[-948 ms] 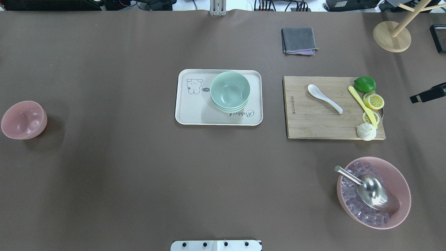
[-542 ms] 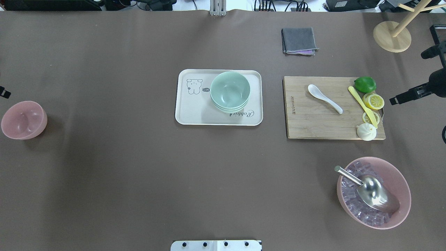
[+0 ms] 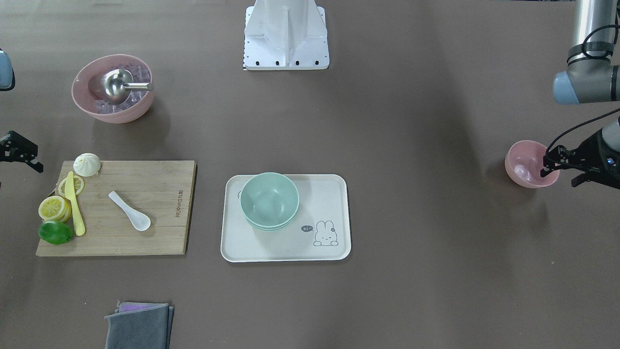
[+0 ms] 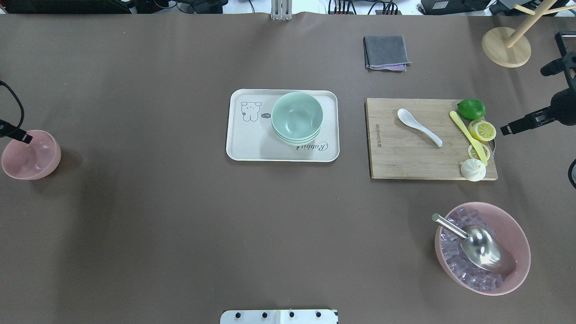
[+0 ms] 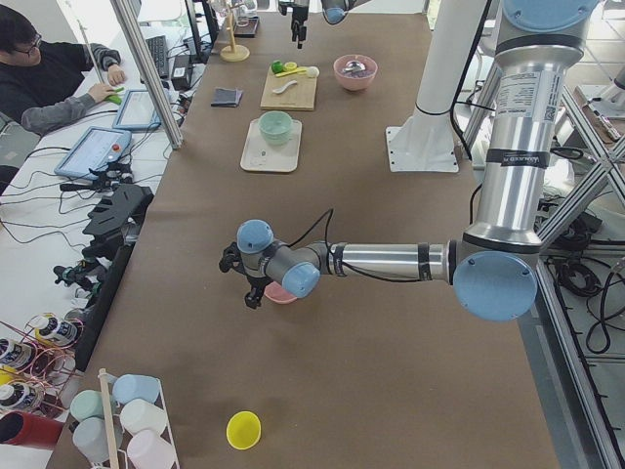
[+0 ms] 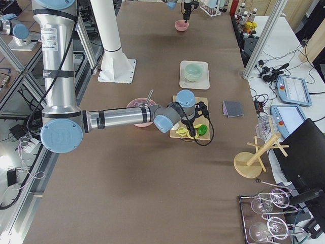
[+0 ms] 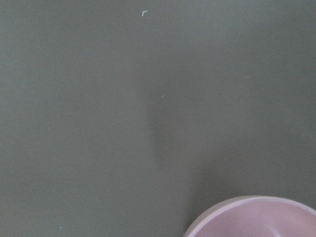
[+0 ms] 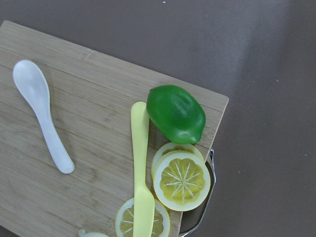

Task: Stack pink bowl on green and place spoon
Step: 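Grasp the small pink bowl by its rim with the left gripper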

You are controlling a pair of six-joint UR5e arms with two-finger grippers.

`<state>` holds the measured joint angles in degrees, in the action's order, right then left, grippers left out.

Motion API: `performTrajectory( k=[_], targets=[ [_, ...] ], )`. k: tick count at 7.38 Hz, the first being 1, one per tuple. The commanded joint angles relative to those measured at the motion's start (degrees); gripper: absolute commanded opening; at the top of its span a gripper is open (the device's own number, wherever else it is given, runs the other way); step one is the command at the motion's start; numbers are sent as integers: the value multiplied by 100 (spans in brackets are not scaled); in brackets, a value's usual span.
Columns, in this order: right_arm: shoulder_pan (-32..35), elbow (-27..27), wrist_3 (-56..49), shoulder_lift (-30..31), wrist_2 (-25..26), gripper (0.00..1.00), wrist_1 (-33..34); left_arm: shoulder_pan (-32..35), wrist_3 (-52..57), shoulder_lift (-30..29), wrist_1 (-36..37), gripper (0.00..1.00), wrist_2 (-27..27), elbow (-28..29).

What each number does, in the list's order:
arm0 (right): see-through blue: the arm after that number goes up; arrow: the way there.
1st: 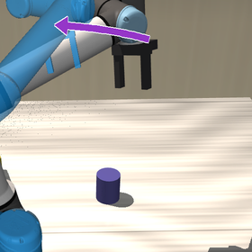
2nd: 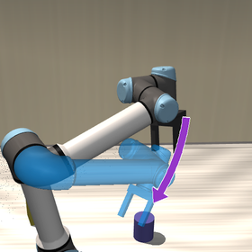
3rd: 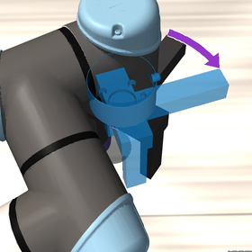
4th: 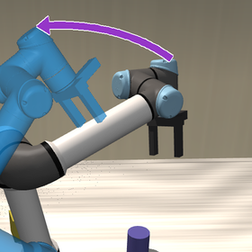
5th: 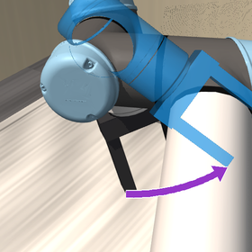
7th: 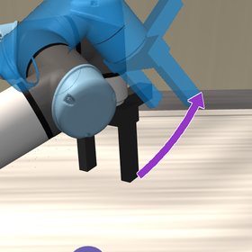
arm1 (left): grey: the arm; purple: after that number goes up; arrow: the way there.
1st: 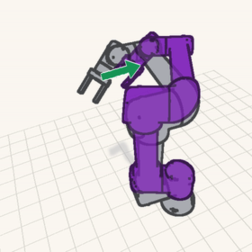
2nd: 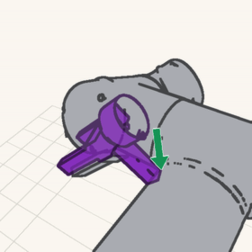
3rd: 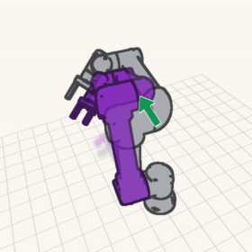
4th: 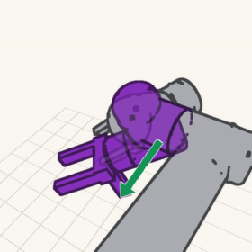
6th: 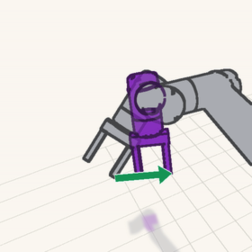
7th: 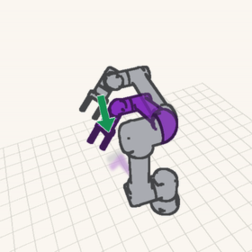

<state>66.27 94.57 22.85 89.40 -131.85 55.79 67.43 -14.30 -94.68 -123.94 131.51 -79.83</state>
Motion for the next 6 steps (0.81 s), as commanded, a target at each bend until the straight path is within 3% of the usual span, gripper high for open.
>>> performTrajectory(
  k=[1,2,3,6],
  targets=[
    [0,-8,0,-2,1,100,2,-19,15,55,-16,40,6,-41],
    [0,0,0,-2,1,100,2,-19,15,64,-25,14,6,-41],
    [0,1,0,-10,10,100,2,-19,15,64,-25,4,6,-41],
    [0,1,0,-19,45,100,2,-19,-29,64,53,0,120,-277]
  ],
)
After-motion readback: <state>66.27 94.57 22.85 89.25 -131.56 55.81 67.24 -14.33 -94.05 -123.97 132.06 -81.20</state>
